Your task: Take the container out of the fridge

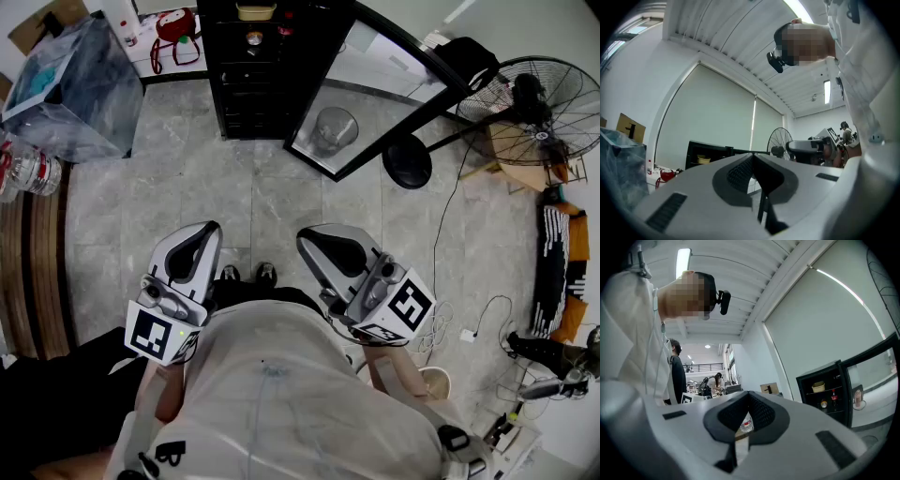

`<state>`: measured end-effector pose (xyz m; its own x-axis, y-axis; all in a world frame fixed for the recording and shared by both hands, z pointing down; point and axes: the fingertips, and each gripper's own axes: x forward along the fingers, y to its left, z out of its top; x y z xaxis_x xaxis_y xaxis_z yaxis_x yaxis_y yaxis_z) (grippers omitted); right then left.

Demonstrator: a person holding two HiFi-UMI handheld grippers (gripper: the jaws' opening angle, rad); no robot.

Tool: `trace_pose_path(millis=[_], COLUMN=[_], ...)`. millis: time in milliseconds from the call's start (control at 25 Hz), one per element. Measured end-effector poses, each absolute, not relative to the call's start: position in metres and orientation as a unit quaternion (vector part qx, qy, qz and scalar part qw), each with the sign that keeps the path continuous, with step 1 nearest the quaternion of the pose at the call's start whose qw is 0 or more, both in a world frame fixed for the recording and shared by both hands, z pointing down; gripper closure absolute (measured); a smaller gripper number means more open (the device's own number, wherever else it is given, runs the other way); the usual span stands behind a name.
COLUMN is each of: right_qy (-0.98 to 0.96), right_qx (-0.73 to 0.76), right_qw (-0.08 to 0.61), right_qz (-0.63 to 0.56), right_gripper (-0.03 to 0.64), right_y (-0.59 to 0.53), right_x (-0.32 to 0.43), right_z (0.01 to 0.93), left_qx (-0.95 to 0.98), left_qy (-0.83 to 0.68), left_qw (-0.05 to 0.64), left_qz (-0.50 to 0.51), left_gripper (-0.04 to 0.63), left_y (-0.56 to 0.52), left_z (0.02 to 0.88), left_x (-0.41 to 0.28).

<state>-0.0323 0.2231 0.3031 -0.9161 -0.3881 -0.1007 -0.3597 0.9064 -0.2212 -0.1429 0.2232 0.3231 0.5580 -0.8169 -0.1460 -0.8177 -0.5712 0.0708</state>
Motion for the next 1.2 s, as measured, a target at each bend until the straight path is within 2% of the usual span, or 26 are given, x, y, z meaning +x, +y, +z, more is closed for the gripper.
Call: trace_pose_path(millis=[1200], right_qy=[0.976], right_qx=[-0.169], right_qw=[0.074], right_qz=[-0.115], right_gripper=[0.601], right_y=[0.219], right_x=[-0.018], right_z=[0.308], left_qx=[-0.884], left_qy=[0.46], left_qw=[0.007], left_qz=[0.081], left_gripper=[0.586], left_y=[0.21], left_z=[0.322], left_x=[-0.13])
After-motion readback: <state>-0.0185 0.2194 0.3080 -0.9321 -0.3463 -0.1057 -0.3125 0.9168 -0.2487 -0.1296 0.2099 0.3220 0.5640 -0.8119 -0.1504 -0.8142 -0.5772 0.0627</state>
